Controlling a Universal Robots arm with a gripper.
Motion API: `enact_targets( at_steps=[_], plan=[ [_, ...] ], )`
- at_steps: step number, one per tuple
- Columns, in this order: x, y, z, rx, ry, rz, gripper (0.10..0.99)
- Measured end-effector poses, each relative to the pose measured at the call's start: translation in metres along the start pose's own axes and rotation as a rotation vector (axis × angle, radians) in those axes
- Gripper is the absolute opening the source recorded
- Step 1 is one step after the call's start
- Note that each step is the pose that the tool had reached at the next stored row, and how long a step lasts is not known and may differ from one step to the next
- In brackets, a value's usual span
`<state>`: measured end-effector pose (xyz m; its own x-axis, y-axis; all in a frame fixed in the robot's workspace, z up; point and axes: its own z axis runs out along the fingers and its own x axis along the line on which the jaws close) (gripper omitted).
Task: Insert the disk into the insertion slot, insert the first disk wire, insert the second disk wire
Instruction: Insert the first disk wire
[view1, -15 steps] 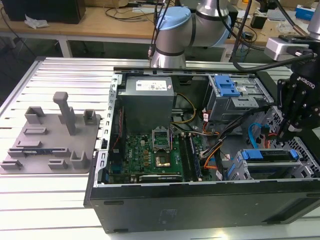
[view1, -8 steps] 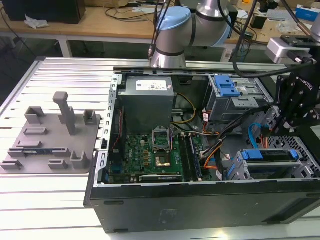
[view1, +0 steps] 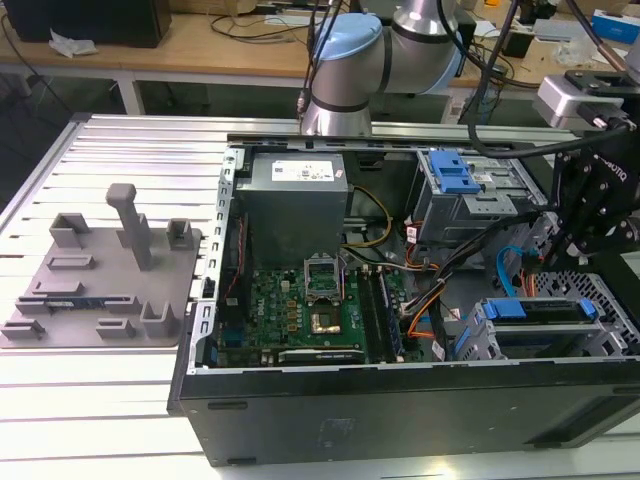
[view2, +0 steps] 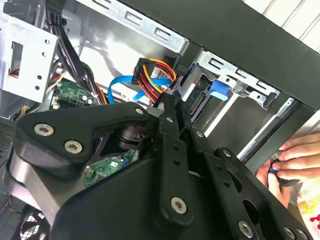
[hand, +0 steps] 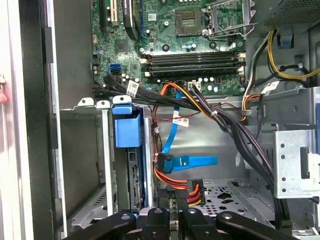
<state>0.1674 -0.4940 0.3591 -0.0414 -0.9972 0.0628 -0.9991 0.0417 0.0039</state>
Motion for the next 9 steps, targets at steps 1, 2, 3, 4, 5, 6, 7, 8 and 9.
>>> enact_targets(
  at_steps=[1, 2, 3, 4, 5, 6, 7, 8, 9],
  plan=[
    [-0.0001, -0.0003, 0.0001, -0.008, 0.002, -0.001, 0.165],
    [-0.0001, -0.0005, 0.0, -0.019, 0.0056, -0.001, 0.165],
    [0.0, -0.0005, 0.0, -0.019, 0.0061, -0.001, 0.165],
    [0.0, -0.0005, -0.0001, -0.02, 0.0062, -0.001, 0.165],
    [0.0, -0.0006, 0.0, -0.02, 0.0061, -0.001, 0.165],
    [0.0, -0.0006, 0.0, -0.02, 0.0062, -0.002, 0.165],
    [-0.0001, -0.0008, 0.0, -0.02, 0.0063, -0.002, 0.165],
    [0.0, -0.0014, 0.0, -0.021, 0.0069, -0.003, 0.165],
    [0.0, -0.0025, 0.0, -0.022, 0.0076, -0.003, 0.165]
  ],
)
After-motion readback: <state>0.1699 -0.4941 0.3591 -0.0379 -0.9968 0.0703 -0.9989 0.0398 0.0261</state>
